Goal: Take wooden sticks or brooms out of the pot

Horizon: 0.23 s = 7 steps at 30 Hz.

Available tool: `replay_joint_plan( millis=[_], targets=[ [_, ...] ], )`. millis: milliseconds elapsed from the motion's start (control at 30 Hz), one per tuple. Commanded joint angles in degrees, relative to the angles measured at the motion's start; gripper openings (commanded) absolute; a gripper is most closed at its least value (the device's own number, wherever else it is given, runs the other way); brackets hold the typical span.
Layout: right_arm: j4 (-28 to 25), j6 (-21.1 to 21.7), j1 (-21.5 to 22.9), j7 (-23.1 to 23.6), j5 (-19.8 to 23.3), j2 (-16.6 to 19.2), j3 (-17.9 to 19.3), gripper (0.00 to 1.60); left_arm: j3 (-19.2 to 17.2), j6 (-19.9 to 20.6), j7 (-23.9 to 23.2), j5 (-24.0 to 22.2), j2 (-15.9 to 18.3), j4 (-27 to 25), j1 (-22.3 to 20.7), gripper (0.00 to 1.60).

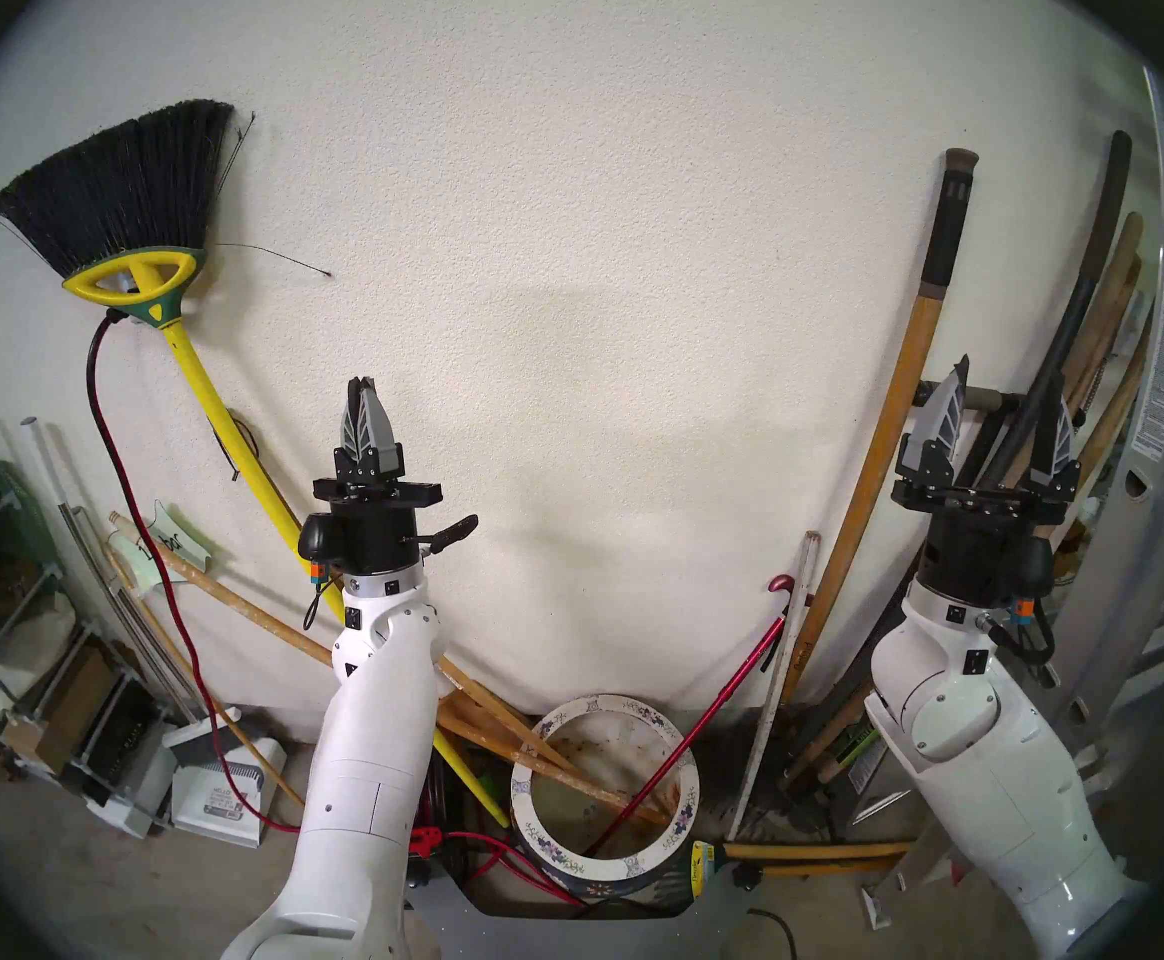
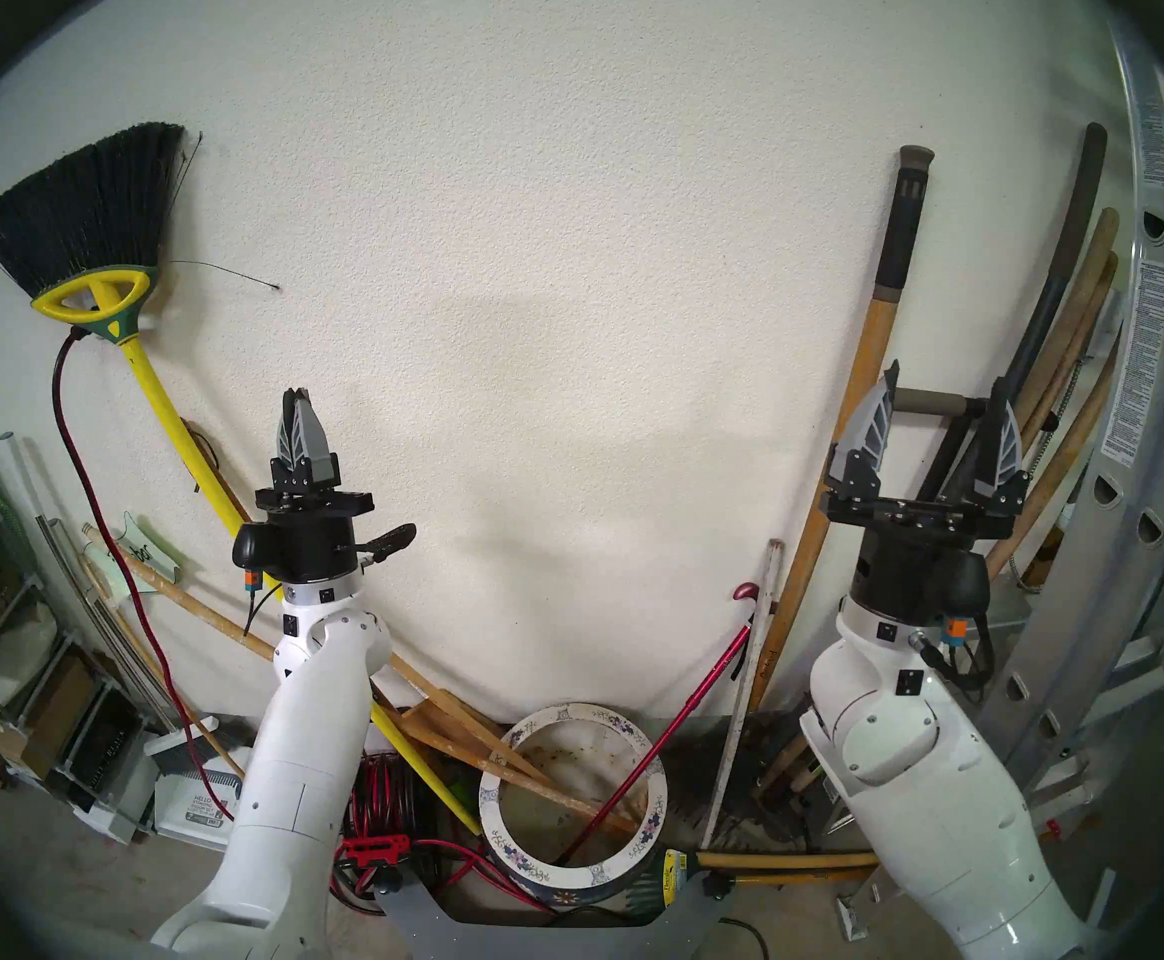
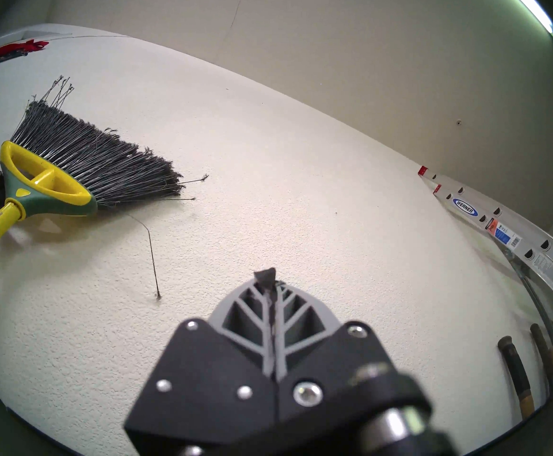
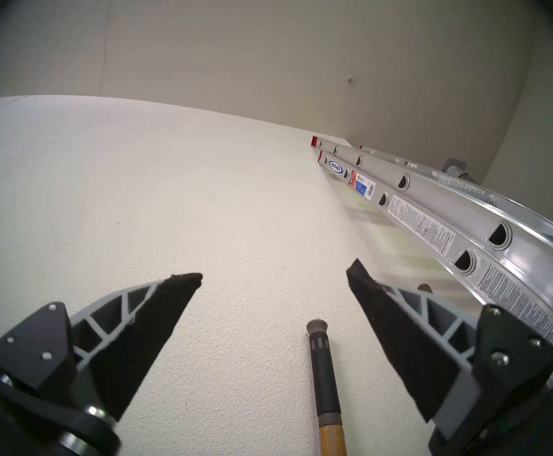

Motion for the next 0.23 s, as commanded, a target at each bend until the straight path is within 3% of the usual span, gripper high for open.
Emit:
replay_joint_plan(
  millis=[0,200],
  targets=[
    [-3.38,0.99,-6.21,-2.39,-0.19,-1.49,2.33,1.60,-0.49,0.06,-3.50,0.80,-0.63,0.09,-0.96,0.00],
    [-5.48,1.94,-9.26,-2.65,-0.69,-2.41,4.03,1.60,-0.98,0.06,-3.78,1.45,-0.85,0.48,-1.36,0.00]
  ],
)
